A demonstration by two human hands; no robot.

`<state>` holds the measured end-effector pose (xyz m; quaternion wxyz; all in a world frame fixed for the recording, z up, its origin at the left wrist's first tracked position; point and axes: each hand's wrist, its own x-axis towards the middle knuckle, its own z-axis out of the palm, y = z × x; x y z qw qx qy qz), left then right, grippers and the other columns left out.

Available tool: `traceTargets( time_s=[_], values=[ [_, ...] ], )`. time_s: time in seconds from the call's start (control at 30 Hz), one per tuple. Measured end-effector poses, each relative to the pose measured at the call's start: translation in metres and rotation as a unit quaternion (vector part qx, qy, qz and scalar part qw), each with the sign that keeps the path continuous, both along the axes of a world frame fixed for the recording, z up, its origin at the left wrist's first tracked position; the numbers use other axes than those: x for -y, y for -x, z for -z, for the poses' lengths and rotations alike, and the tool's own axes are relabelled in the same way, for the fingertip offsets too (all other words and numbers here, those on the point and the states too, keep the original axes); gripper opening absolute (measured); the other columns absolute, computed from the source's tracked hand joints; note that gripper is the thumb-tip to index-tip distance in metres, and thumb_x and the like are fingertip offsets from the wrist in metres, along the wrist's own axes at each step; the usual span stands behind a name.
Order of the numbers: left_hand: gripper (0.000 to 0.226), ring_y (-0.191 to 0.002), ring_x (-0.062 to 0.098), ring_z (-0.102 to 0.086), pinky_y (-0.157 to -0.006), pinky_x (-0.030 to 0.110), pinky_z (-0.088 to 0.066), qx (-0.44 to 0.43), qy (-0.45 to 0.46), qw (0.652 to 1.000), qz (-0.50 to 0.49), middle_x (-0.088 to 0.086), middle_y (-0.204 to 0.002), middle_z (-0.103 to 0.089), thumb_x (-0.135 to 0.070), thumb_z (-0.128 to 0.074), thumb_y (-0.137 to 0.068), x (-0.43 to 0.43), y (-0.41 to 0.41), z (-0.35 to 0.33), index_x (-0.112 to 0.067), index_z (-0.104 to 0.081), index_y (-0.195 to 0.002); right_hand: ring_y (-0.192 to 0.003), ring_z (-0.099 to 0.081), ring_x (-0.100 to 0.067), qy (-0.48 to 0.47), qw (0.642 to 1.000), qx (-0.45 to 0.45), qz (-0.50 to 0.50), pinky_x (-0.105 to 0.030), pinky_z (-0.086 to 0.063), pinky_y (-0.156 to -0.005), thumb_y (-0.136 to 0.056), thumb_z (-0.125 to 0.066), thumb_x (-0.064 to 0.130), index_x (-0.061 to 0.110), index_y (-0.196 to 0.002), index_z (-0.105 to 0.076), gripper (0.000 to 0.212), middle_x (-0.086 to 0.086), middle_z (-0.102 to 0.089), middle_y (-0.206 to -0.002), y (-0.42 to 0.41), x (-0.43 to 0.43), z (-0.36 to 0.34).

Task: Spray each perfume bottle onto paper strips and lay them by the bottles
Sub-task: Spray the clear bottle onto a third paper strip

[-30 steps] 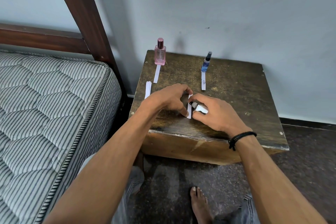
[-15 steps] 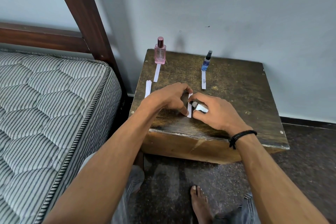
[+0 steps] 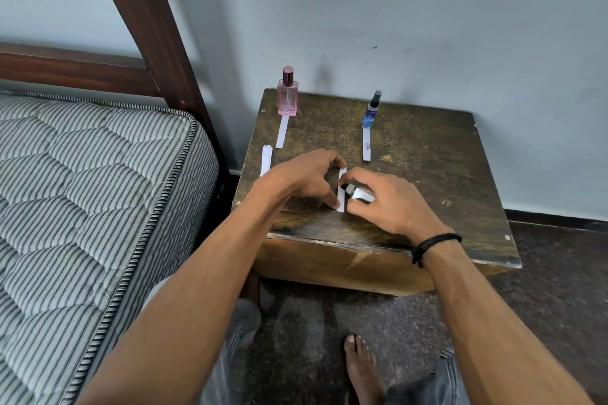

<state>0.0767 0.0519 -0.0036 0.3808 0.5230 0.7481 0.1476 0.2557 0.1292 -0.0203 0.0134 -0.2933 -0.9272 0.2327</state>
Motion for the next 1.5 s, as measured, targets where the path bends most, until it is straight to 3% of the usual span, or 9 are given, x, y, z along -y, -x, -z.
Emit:
traceTargets(
  time_s=[0.1,0.27,0.47,0.67,0.8,0.97,1.23,1.5],
  values=[
    [0.084,-0.119,0.022,-0.052,-0.103,0.038,-0.045,-0.002,0.002,1.000,0.002,0.003,-0.135,-0.049,-0.021,-0.090,-0.069,0.000,0.000,-0.001,-0.022,-0.045,-0.141,-0.082,-0.055,-0.016,0.021,1.000,0.001,0.013,-0.033,-0.038,-0.068,-0.090,-0.065,0.039,0.045,-0.128,-0.058,0.039,0.016,-0.058,-0.090,0.000,-0.002,0.000],
    [0.083,-0.114,0.022,-0.054,-0.097,0.034,-0.046,0.006,0.007,1.000,0.001,0.004,-0.136,-0.050,-0.018,-0.090,-0.070,0.001,0.002,-0.002,-0.022,-0.046,-0.140,-0.083,-0.064,-0.019,0.082,0.996,0.004,0.026,-0.039,-0.054,-0.079,-0.090,-0.065,0.038,0.053,-0.122,-0.054,0.037,0.007,-0.069,-0.094,-0.001,-0.009,0.000],
    [0.083,-0.108,0.019,-0.050,-0.089,0.029,-0.039,0.011,0.020,1.000,-0.001,0.006,-0.141,-0.050,-0.016,-0.088,-0.072,0.002,0.005,-0.006,-0.023,-0.044,-0.142,-0.101,-0.066,-0.024,0.094,0.995,0.001,0.028,-0.044,-0.054,-0.090,-0.095,-0.063,0.039,0.055,-0.126,-0.052,0.037,0.000,-0.071,-0.111,-0.003,-0.011,-0.007],
    [0.082,-0.107,0.019,-0.050,-0.090,0.028,-0.038,0.021,0.025,0.999,-0.007,0.006,-0.140,-0.051,-0.018,-0.087,-0.074,0.003,0.006,-0.007,-0.023,-0.044,-0.143,-0.086,-0.065,-0.020,0.096,0.995,-0.010,0.026,-0.044,-0.055,-0.086,-0.097,-0.062,0.039,0.056,-0.126,-0.050,0.035,0.000,-0.069,-0.102,-0.004,-0.013,-0.012],
    [0.072,-0.110,0.020,-0.053,-0.093,0.030,-0.040,0.038,0.019,0.999,-0.020,0.005,-0.139,-0.053,-0.020,-0.084,-0.078,0.004,0.009,-0.008,-0.024,-0.048,-0.141,-0.087,-0.065,-0.022,0.095,0.995,-0.009,0.031,-0.045,-0.055,-0.086,-0.097,-0.061,0.039,0.054,-0.126,-0.050,0.035,-0.003,-0.068,-0.107,-0.003,-0.015,-0.013],
    [0.076,-0.124,0.025,-0.052,-0.102,0.036,-0.041,0.039,0.013,0.999,-0.026,0.009,-0.144,-0.051,-0.021,-0.088,-0.074,0.006,0.005,-0.009,-0.028,-0.047,-0.138,-0.078,-0.064,-0.022,0.090,0.995,-0.022,0.029,-0.043,-0.054,-0.080,-0.097,-0.062,0.036,0.051,-0.127,-0.052,0.035,-0.004,-0.069,-0.097,-0.003,-0.015,-0.015],
    [0.072,-0.121,0.023,-0.053,-0.088,0.027,-0.037,-0.001,0.016,1.000,-0.025,0.005,-0.140,-0.053,-0.020,-0.088,-0.074,0.004,0.001,-0.008,-0.023,-0.052,-0.136,-0.074,-0.062,-0.020,0.085,0.996,-0.019,0.031,-0.041,-0.054,-0.076,-0.097,-0.064,0.035,0.049,-0.128,-0.053,0.035,0.001,-0.067,-0.089,-0.002,-0.015,-0.016],
    [0.045,-0.106,0.019,-0.054,-0.091,0.030,-0.040,0.012,-0.007,0.998,-0.060,0.004,-0.136,-0.057,-0.026,-0.080,-0.084,0.003,0.004,-0.005,-0.026,-0.060,-0.125,-0.105,-0.066,-0.030,0.091,0.995,-0.014,0.031,-0.046,-0.054,-0.091,-0.096,-0.063,0.036,0.048,-0.131,-0.052,0.038,-0.008,-0.071,-0.110,-0.001,-0.013,-0.017]
  ],
)
